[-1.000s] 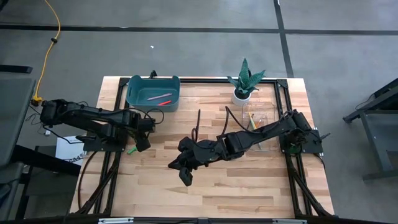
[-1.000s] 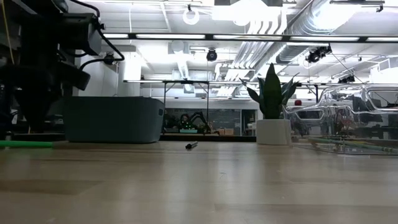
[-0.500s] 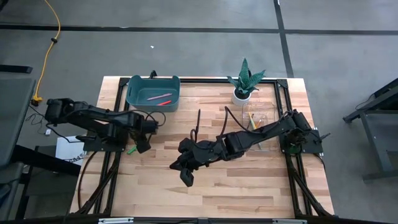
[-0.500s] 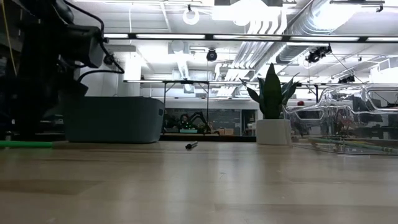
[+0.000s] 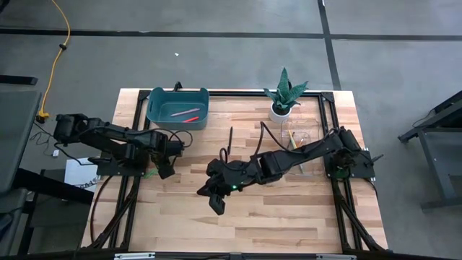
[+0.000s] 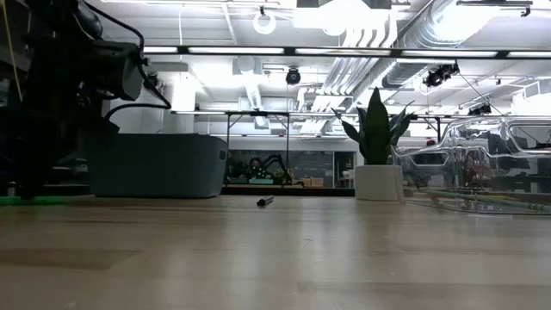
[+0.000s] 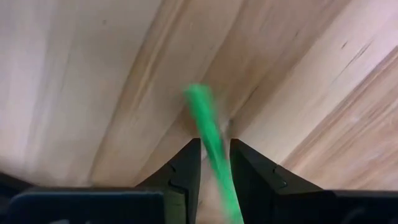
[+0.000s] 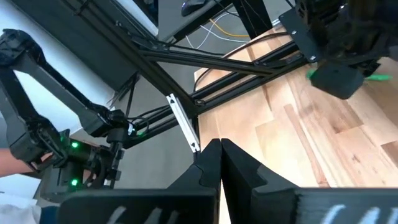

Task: Sort pens & pencils
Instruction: Put the green pen into the blue bin

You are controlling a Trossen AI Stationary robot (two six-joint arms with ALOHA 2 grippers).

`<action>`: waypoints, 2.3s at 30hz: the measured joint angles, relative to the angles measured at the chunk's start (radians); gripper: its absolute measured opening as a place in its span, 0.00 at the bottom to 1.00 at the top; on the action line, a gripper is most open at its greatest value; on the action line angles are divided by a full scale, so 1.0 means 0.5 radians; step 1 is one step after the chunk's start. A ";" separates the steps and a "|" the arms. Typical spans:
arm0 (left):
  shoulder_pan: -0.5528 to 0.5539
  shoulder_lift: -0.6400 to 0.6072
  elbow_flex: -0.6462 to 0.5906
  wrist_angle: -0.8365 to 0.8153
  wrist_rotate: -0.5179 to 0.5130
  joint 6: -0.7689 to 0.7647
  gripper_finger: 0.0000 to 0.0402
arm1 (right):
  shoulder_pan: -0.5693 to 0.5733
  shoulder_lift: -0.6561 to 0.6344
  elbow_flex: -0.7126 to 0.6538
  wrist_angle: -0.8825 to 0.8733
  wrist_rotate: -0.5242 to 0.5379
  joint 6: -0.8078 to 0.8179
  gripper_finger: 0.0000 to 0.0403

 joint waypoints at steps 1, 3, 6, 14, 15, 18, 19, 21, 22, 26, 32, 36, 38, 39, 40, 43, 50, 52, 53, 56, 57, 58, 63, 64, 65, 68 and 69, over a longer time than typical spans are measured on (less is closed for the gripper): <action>0.000 -0.006 0.001 -0.007 0.000 0.000 0.18 | -0.007 0.000 0.000 0.000 -0.003 -0.004 0.01; 0.000 -0.005 0.004 0.013 0.004 0.000 0.18 | -0.014 0.000 0.000 -0.002 -0.010 -0.007 0.01; 0.000 -0.006 0.004 0.009 0.003 -0.007 0.18 | -0.024 0.000 0.000 -0.005 -0.013 -0.008 0.03; 0.001 -0.006 0.005 0.088 0.028 -0.014 0.18 | -0.025 0.000 0.000 -0.018 -0.021 -0.008 0.05; 0.001 -0.006 0.005 0.104 0.032 -0.018 0.18 | -0.025 0.000 0.000 -0.019 -0.024 -0.009 0.05; 0.001 0.002 0.005 0.127 0.033 -0.044 0.18 | -0.025 0.000 0.000 -0.018 -0.025 -0.011 0.05; 0.001 0.003 0.005 0.130 0.033 -0.044 0.18 | -0.025 0.000 0.000 -0.019 -0.025 -0.015 0.05; 0.001 0.009 0.006 0.131 0.033 -0.044 0.18 | -0.025 0.000 0.000 -0.019 -0.025 -0.016 0.05; 0.001 0.012 0.006 0.130 0.034 -0.044 0.18 | -0.025 0.000 0.000 -0.019 -0.025 -0.016 0.05; 0.001 0.010 0.007 0.133 0.040 -0.044 0.18 | -0.025 0.000 0.000 -0.019 -0.025 -0.017 0.05; 0.001 0.003 -0.062 0.221 0.134 -0.053 0.18 | -0.025 0.000 0.000 -0.018 -0.025 -0.028 0.05; -0.004 0.004 -0.073 0.201 0.109 -0.065 0.18 | -0.025 0.000 0.000 -0.018 -0.025 -0.030 0.05; 0.000 -0.009 -0.068 0.199 0.109 -0.055 0.18 | -0.025 0.000 0.000 -0.018 -0.025 -0.031 0.05; 0.001 -0.008 -0.062 0.193 0.099 -0.050 0.18 | -0.025 0.000 0.000 -0.018 -0.025 -0.031 0.05; 0.000 -0.003 -0.051 0.189 0.089 -0.049 0.18 | -0.025 0.000 0.000 -0.018 -0.025 -0.031 0.05; 0.000 -0.002 -0.042 0.164 0.048 -0.022 0.17 | -0.033 0.000 0.000 -0.019 -0.025 -0.031 0.05; 0.001 -0.004 -0.032 0.167 0.039 -0.001 0.03 | -0.035 0.000 0.000 -0.018 -0.025 -0.046 0.05; 0.001 -0.004 -0.031 0.167 0.041 -0.001 0.02 | -0.035 0.000 0.000 -0.018 -0.025 -0.050 0.05; 0.001 -0.004 -0.031 0.167 0.041 -0.001 0.03 | -0.035 0.000 0.000 -0.018 -0.025 -0.054 0.05; 0.001 -0.004 -0.031 0.177 0.049 0.007 0.07 | -0.035 0.000 0.000 -0.018 -0.025 -0.060 0.05; 0.001 -0.004 -0.031 0.179 0.049 0.010 0.08 | -0.035 0.000 0.000 -0.018 -0.025 -0.060 0.05; 0.001 -0.004 -0.032 0.182 0.049 0.011 0.09 | -0.035 0.000 0.000 -0.018 -0.025 -0.060 0.05; 0.001 -0.004 -0.026 0.189 0.055 0.011 0.05 | -0.035 0.000 0.000 -0.019 -0.025 -0.060 0.05; 0.001 -0.004 -0.021 0.189 0.056 0.011 0.03 | -0.035 0.000 0.000 -0.019 -0.025 -0.060 0.05; 0.001 -0.004 -0.013 0.189 0.056 0.012 0.02 | -0.035 0.000 0.000 -0.019 -0.025 -0.060 0.05; 0.001 -0.004 0.011 0.196 0.050 0.018 0.02 | -0.035 0.000 0.000 -0.019 -0.025 -0.060 0.05; 0.001 -0.004 0.018 0.206 0.048 0.026 0.02 | -0.035 0.000 0.000 -0.019 -0.025 -0.060 0.05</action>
